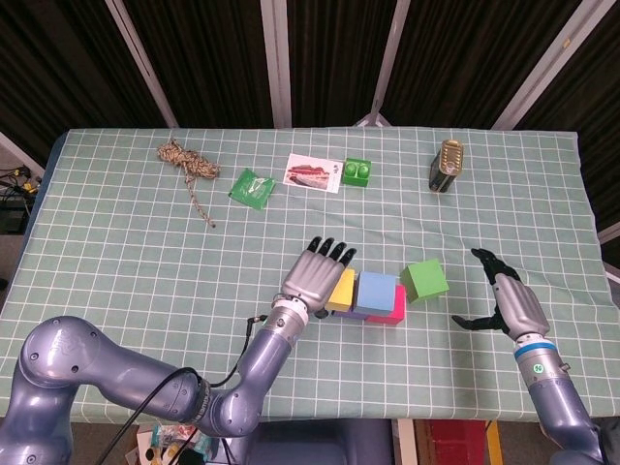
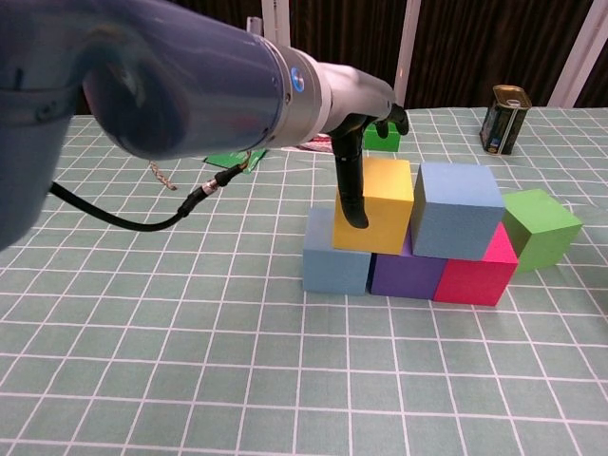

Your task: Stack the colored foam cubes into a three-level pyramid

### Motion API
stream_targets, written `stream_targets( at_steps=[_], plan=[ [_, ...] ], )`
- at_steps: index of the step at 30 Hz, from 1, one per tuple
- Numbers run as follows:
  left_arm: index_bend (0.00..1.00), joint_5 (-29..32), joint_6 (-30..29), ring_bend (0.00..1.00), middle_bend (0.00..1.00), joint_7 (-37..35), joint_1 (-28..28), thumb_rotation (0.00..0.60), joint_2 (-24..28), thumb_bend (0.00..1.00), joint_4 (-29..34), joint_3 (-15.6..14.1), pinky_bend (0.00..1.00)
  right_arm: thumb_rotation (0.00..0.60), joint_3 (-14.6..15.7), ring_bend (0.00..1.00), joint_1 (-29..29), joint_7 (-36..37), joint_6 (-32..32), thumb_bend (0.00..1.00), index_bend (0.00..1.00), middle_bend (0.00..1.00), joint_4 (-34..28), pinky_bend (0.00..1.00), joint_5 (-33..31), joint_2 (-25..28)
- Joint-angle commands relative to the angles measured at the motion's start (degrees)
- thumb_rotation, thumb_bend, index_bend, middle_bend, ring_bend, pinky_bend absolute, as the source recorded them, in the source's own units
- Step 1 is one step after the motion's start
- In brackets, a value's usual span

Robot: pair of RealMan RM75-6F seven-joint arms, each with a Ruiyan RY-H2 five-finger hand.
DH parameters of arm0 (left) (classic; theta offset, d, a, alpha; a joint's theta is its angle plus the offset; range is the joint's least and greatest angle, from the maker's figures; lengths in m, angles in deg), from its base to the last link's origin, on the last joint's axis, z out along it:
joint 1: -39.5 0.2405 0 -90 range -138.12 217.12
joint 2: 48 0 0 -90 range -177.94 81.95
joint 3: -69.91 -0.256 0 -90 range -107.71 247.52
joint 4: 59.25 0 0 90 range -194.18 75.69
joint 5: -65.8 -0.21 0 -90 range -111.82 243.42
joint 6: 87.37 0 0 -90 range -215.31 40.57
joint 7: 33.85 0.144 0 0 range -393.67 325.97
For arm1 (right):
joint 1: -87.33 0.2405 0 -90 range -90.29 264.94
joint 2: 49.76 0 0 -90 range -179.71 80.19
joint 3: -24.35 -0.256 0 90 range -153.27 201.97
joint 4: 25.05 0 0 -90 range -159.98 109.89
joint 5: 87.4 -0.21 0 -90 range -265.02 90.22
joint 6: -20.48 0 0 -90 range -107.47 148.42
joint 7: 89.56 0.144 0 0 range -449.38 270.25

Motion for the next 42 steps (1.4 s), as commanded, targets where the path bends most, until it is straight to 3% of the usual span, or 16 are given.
stream_targets(
  at_steps=[1, 9, 13, 19, 25, 33, 37, 42],
  plan=[
    [0.00, -1.17, -0.66, 0.00, 0.02, -0.68, 1.00, 0.600, 1.58, 0.05, 1.89, -0.17, 0.00, 0.600, 0.02, 0.00, 0.00, 0.02, 0.03, 0.17, 0.00, 0.00, 0.12, 0.00, -0.06, 0.00],
    [0.00, -5.47, -2.82, 0.00, 0.01, -4.02, 5.22, 0.600, 8.06, 0.03, 10.17, -0.57, 0.00, 0.600, 0.35, 0.00, 0.17, -0.60, 0.27, 0.17, 0.00, 0.00, 0.38, 0.00, 0.14, -0.12],
    [0.00, -10.61, -5.20, 0.00, 0.01, -5.86, 8.77, 0.600, 12.80, 0.03, 15.70, -2.71, 0.00, 0.600, 0.52, 0.00, 0.23, -1.07, 0.06, 0.17, 0.00, 0.00, 1.02, 0.00, 0.03, -0.43],
    [0.00, -21.94, -10.37, 0.00, 0.01, -8.33, 15.77, 0.600, 19.13, 0.03, 21.74, -9.75, 0.00, 0.600, 0.91, 0.00, 0.52, -2.26, -0.24, 0.17, 0.00, 0.00, 2.25, 0.00, -0.13, -1.48],
    [0.00, -38.05, -15.66, 0.00, 0.01, -14.90, 26.68, 0.600, 24.30, 0.03, 25.59, -20.75, 0.00, 0.600, 1.80, 0.00, 0.65, -4.14, -1.10, 0.17, 0.00, 0.00, 4.15, 0.00, 2.06, -3.54],
    [0.00, -56.49, -23.62, 0.00, 0.01, -24.78, 40.82, 0.600, 28.11, 0.03, 23.86, -32.64, 0.00, 0.600, 2.12, 0.00, 0.80, -6.24, -2.40, 0.17, 0.00, 0.00, 5.73, 0.00, 2.94, -5.03],
    [0.00, -61.90, -25.87, 0.00, 0.01, -28.22, 45.90, 0.600, 29.97, 0.03, 21.16, -35.38, 0.00, 0.600, 2.33, 0.00, 1.33, -7.70, -2.02, 0.17, 0.00, 0.00, 6.83, 0.00, 2.56, -5.55],
    [0.00, -66.56, -28.18, 0.00, 0.01, -30.52, 50.00, 0.600, 31.45, 0.03, 18.28, -35.61, 0.00, 0.600, 2.69, 0.00, 2.85, -8.71, 1.08, 0.17, 0.00, 0.00, 10.81, 0.00, 3.85, -6.24]
  ],
)
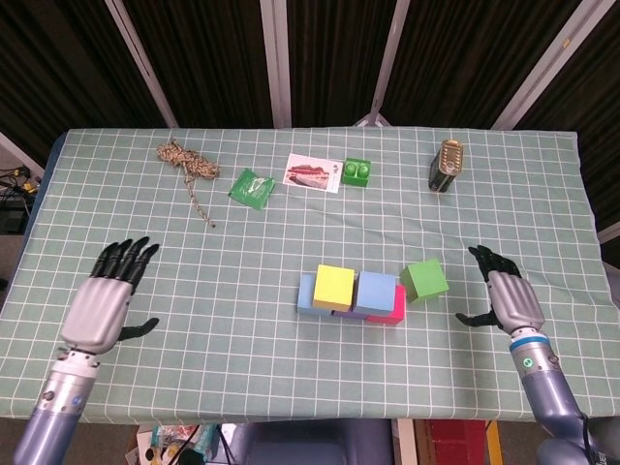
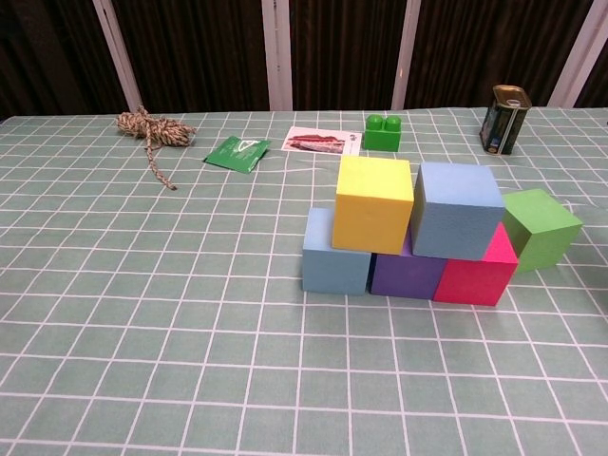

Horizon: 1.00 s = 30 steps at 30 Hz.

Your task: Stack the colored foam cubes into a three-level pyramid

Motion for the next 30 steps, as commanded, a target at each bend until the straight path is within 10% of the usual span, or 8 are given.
stream_targets(
  at_steps=[1, 16, 30],
  plan=[
    [0.00, -2.81, -1.09, 0.00, 0.01, -2.59, 2.76, 0.600, 1.71, 0.03, -2.02, -0.05, 0.00, 0.600, 0.05, 0.00, 1.42, 0.02, 3.03, 0.17, 0.00, 0.00, 3.48, 0.00, 1.20, -0.72],
    [0.00, -2.93, 3.65, 0.00, 0.01, -6.59, 6.02, 0.600, 5.14, 0.03, -2.02, 5.31, 0.00, 0.600, 0.71, 0.00, 8.28, -1.42, 16.56, 0.17, 0.00, 0.01, 16.11, 0.00, 5.23, -0.56],
    [0.00, -2.76, 6.09, 0.00, 0.02, -5.19, 8.20, 0.600, 4.42, 0.03, -1.67, 8.68, 0.00, 0.600, 0.96, 0.10, 10.32, 4.83, 22.62, 0.17, 0.00, 0.24, 24.85, 0.00, 12.88, -3.42]
  ],
)
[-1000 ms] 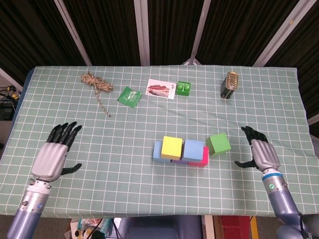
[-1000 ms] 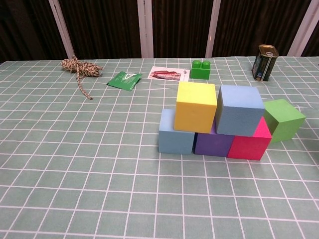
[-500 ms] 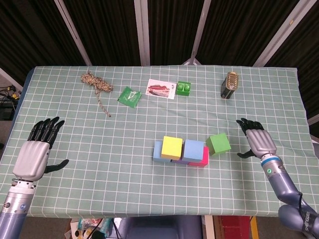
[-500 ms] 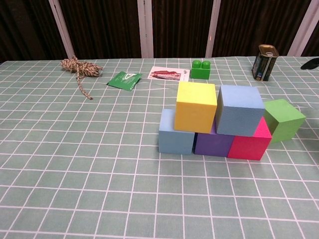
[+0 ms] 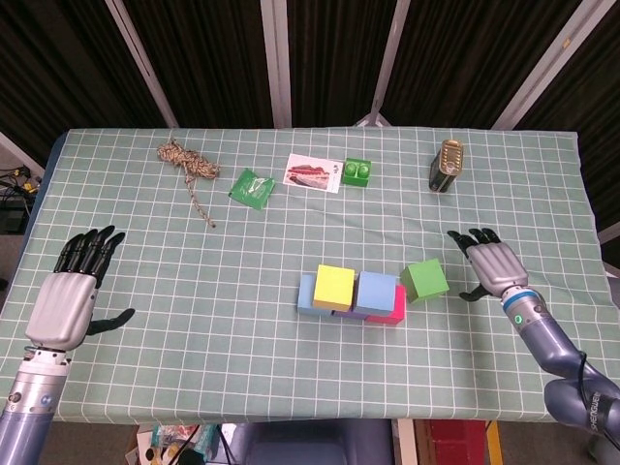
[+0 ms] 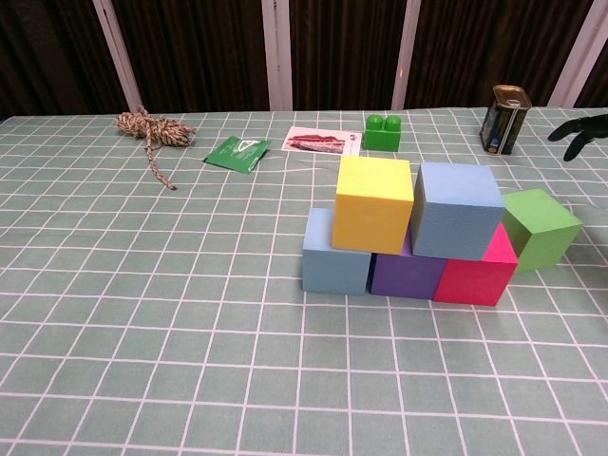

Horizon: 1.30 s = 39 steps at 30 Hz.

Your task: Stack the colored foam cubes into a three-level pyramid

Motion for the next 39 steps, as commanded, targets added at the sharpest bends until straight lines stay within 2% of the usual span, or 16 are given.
stream_targets(
  at_steps=[1, 5, 20, 39],
  plan=[
    [0.00, 0.15, 0.37, 0.00, 0.02, 0.17, 0.26, 0.600, -0.13, 0.03, -0.07, 0.37, 0.00, 0.600, 0.15, 0.10, 0.51, 1.76, 1.67, 0.17, 0.00, 0.25, 2.36, 0.00, 1.48, -0.91],
    [0.00, 0.41, 1.20, 0.00, 0.02, 0.31, 0.82, 0.600, -0.27, 0.03, -0.12, 1.39, 0.00, 0.600, 0.63, 0.10, 0.60, 4.22, 3.39, 0.17, 0.00, 0.25, 4.25, 0.00, 3.47, -1.43],
    [0.00, 0.94, 4.27, 0.00, 0.02, 0.93, 2.75, 0.600, -0.93, 0.03, -0.68, 4.57, 0.00, 0.600, 0.93, 0.12, 0.95, 15.18, 3.73, 0.17, 0.00, 0.27, 8.19, 0.00, 14.37, -3.77],
    [0.00, 0.86, 6.12, 0.00, 0.02, 1.96, 4.51, 0.600, -1.76, 0.03, -0.72, 7.25, 0.00, 0.600, 2.99, 0.14, 2.17, 26.21, 2.89, 0.17, 0.00, 0.30, 11.99, 0.00, 23.38, -5.14]
  ],
)
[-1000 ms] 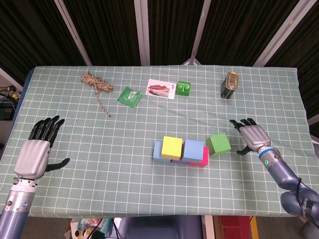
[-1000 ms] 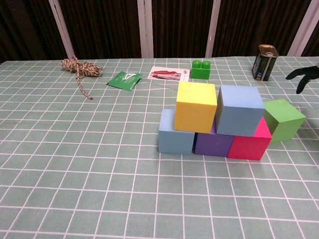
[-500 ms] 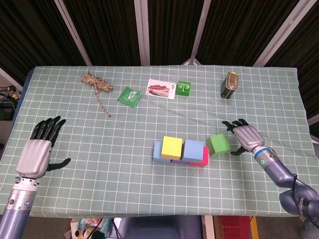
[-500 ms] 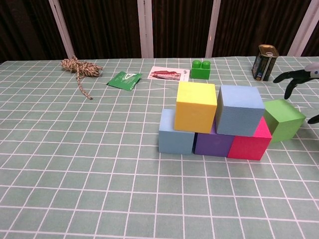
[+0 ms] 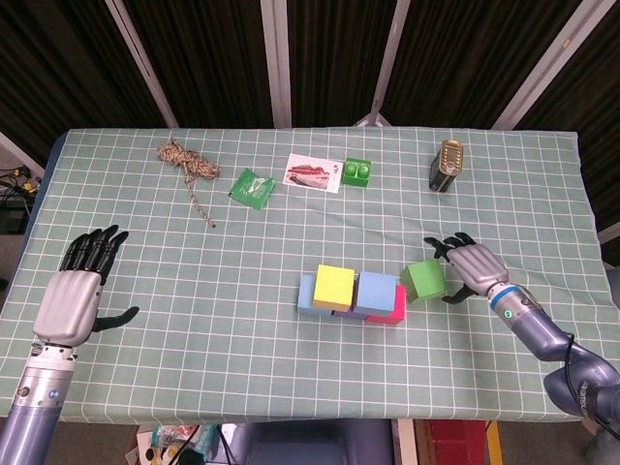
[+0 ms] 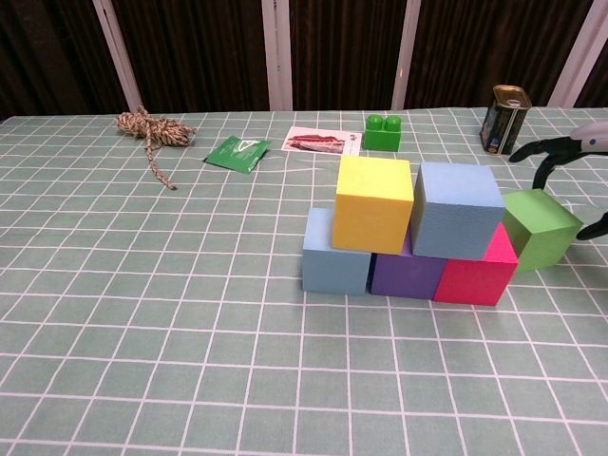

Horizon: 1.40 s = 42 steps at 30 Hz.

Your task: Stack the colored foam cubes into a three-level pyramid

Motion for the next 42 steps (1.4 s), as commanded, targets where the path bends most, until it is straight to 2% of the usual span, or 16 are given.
stream_targets(
  at_steps=[1, 15, 29, 42],
  plan=[
    [0.00, 0.03, 0.29, 0.00, 0.02, 0.14, 0.20, 0.600, -0.05, 0.03, -0.03, 0.27, 0.00, 0.600, 0.55, 0.14, 0.26, 1.15, -0.25, 0.17, 0.00, 0.30, 0.40, 0.00, 0.99, -0.28],
    [0.00, 0.00, 1.26, 0.00, 0.02, 0.53, 1.12, 0.600, -0.13, 0.03, -0.05, 1.69, 0.00, 0.600, 1.65, 0.14, 1.09, 4.09, -0.63, 0.17, 0.00, 0.29, 0.34, 0.00, 2.69, -0.11],
    [0.00, -0.32, 2.13, 0.00, 0.02, 0.45, 1.89, 0.600, -0.01, 0.03, 0.17, 2.59, 0.00, 0.600, 2.33, 0.14, 1.27, 3.22, -0.66, 0.17, 0.00, 0.26, -1.96, 0.00, 2.05, 1.36],
    [0.00, -0.37, 3.01, 0.00, 0.02, 0.61, 2.28, 0.600, -0.09, 0.03, 0.19, 3.26, 0.00, 0.600, 2.04, 0.14, 1.29, 2.11, -1.30, 0.17, 0.00, 0.26, -3.07, 0.00, 0.69, 0.28]
  ],
)
